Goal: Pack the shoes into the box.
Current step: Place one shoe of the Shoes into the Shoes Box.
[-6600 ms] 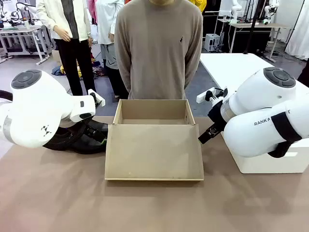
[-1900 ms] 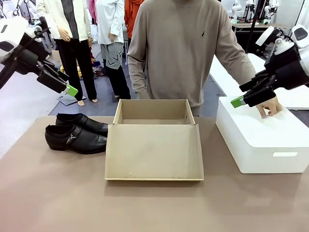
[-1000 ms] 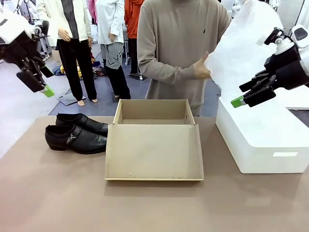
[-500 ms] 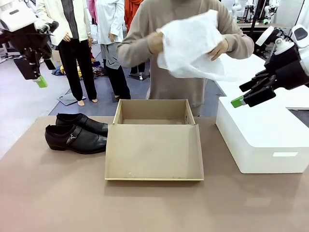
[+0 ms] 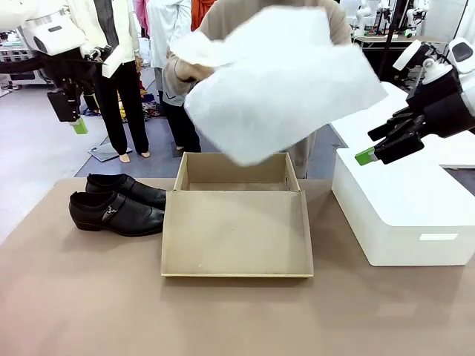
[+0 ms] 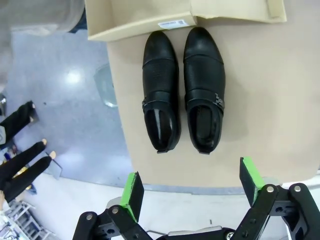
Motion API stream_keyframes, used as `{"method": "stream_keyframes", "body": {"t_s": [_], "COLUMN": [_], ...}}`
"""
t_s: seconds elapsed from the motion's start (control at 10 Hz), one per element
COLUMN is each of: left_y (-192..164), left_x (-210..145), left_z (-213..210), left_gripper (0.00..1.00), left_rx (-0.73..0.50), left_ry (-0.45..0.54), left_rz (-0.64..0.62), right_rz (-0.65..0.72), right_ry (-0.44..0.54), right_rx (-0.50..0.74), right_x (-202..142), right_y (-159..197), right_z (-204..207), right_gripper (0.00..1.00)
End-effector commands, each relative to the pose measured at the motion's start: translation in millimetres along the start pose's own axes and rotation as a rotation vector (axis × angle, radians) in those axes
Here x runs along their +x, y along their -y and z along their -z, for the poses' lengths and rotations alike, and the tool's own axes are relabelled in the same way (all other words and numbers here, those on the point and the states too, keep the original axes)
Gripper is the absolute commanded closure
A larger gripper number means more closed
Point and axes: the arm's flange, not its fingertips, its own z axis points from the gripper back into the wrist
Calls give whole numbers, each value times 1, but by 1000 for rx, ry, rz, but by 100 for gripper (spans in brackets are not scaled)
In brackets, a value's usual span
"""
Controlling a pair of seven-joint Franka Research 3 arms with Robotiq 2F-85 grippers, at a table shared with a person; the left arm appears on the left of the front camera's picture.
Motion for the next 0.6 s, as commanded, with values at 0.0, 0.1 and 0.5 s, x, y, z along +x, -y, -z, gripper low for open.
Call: {"method": "stream_keyframes", "body": {"t_s": [0.0, 0.1, 0.5], "left_y": [10, 10, 10], "left_x": [-4, -4, -4], "left_z": [-6, -6, -6], "left_gripper": [0, 0, 0], "left_rx": [3, 3, 3], "left_ry": [17, 17, 17], "left_rz": [11, 11, 11], "right_rz": [1, 1, 1], "right_ry": [11, 11, 11], "right_rx": [8, 8, 8], "right_x": [0, 0, 0], "right_y": [0, 0, 0], "right_z": [0, 0, 0], "right_gripper": [0, 0, 0]}}
